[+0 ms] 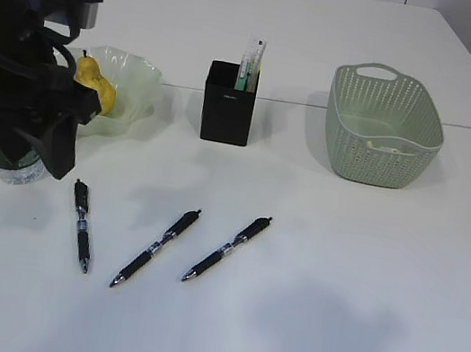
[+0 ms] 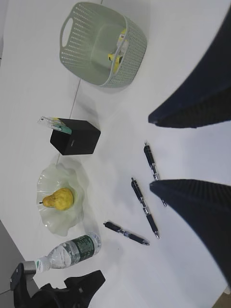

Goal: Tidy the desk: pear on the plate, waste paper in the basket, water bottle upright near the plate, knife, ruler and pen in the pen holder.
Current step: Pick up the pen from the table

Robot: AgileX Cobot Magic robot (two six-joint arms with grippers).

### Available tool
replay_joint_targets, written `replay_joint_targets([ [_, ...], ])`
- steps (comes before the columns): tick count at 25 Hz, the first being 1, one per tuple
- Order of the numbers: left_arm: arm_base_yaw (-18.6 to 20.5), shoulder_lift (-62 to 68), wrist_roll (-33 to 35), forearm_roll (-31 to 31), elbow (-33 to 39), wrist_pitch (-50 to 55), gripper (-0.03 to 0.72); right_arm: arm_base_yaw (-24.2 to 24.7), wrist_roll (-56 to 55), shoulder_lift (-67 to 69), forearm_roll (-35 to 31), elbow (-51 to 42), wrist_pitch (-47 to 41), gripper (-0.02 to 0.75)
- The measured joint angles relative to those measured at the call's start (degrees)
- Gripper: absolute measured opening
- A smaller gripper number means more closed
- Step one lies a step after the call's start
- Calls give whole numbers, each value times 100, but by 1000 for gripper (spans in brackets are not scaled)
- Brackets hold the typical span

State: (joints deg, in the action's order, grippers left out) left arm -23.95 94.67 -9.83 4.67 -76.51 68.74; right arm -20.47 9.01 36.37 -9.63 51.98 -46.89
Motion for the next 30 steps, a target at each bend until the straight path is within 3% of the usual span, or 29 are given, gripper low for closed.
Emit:
replay_joint_targets([
  [13,0,351,-509,310,0,-790,367,0,0,0,-43,0,-60,300],
  [23,0,351,-2024,306,92,-1135,350,0,0,0,-103,0,-60,300],
  [30,-337,597,-3040,-98,311,-1299,349,0,0,0,-126,0,-60,300],
])
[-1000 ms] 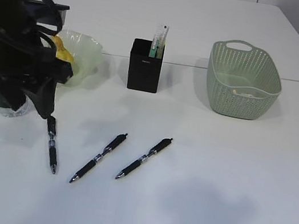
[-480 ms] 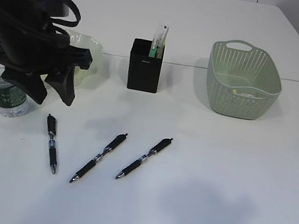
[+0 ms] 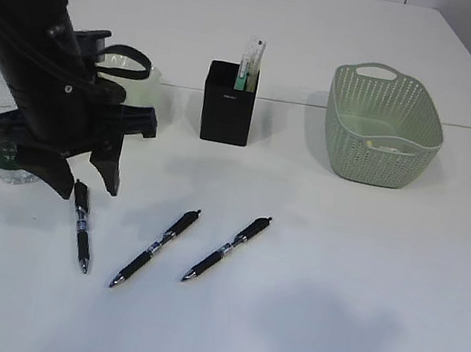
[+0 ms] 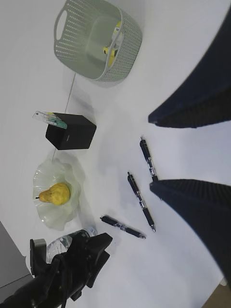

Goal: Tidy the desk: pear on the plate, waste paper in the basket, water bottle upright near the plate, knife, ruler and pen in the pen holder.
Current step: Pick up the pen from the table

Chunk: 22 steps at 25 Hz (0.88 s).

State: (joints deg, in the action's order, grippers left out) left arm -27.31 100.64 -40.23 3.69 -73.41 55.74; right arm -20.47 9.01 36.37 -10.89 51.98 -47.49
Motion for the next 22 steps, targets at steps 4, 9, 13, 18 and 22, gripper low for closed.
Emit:
replay_joint_targets([
  [4,-49,188,-372,-142,0,-82,348,0,0,0,-97,0,-13,300],
  [9,-58,372,-455,-295,0,-134,348,0,0,0,-182,0,-17,300],
  [13,-58,516,-459,-445,0,-146,348,0,0,0,-194,0,-26,300],
  [18,-58,682,-591,-733,0,-206,348,0,0,0,-194,0,-26,300],
  [22,-58,758,-832,-1034,0,-390,348,0,0,0,-214,0,-38,300],
])
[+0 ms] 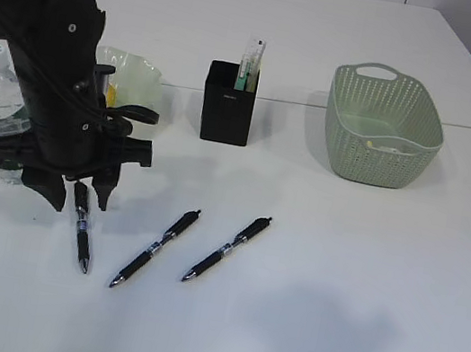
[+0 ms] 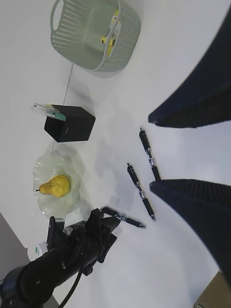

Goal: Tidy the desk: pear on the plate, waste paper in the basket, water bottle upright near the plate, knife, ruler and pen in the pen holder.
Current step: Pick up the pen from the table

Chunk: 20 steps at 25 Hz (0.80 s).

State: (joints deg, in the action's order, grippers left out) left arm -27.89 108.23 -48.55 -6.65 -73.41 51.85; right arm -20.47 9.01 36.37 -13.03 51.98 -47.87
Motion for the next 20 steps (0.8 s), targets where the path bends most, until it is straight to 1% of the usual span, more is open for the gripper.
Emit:
replay_joint_targets([
  [3,58,10,-268,-254,0,-143,348,0,0,0,-4,0,-8,300],
  [9,180,21,-430,-520,0,-355,348,0,0,0,-13,0,-92,300],
  [14,180,162,-648,-543,0,-503,348,0,0,0,-13,0,-97,300],
  [20,180,475,-706,-524,0,-525,348,0,0,0,-13,0,-106,299],
])
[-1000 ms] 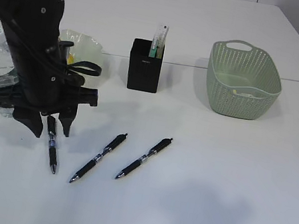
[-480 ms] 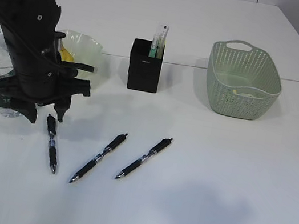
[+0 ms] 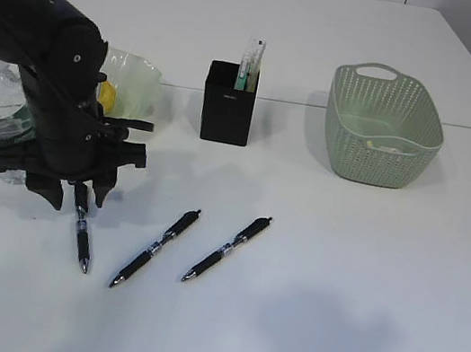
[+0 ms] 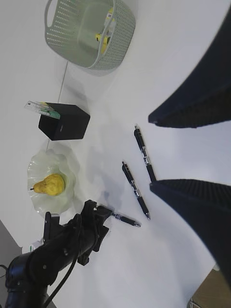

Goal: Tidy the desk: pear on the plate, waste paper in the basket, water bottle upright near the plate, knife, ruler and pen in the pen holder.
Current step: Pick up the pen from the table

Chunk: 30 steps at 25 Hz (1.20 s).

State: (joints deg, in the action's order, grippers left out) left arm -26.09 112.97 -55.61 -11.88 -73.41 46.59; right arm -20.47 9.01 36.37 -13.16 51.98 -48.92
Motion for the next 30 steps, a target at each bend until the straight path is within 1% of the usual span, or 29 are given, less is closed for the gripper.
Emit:
replay_joint_targets([
  [8,0,128,-195,-9,0,-264,347,0,0,0,0,0,0,300],
  [12,0,141,-338,-191,0,-288,347,0,0,0,0,0,-13,300],
  [15,0,159,-454,-215,0,-312,347,0,0,0,0,0,-25,300],
  [21,0,159,-473,-215,0,-395,346,0,0,0,0,0,-25,300],
  [25,0,159,-473,-215,0,-409,340,0,0,0,-117,0,-25,300],
  [30,0,159,-521,-327,0,-409,328,0,0,0,-188,0,-25,300],
])
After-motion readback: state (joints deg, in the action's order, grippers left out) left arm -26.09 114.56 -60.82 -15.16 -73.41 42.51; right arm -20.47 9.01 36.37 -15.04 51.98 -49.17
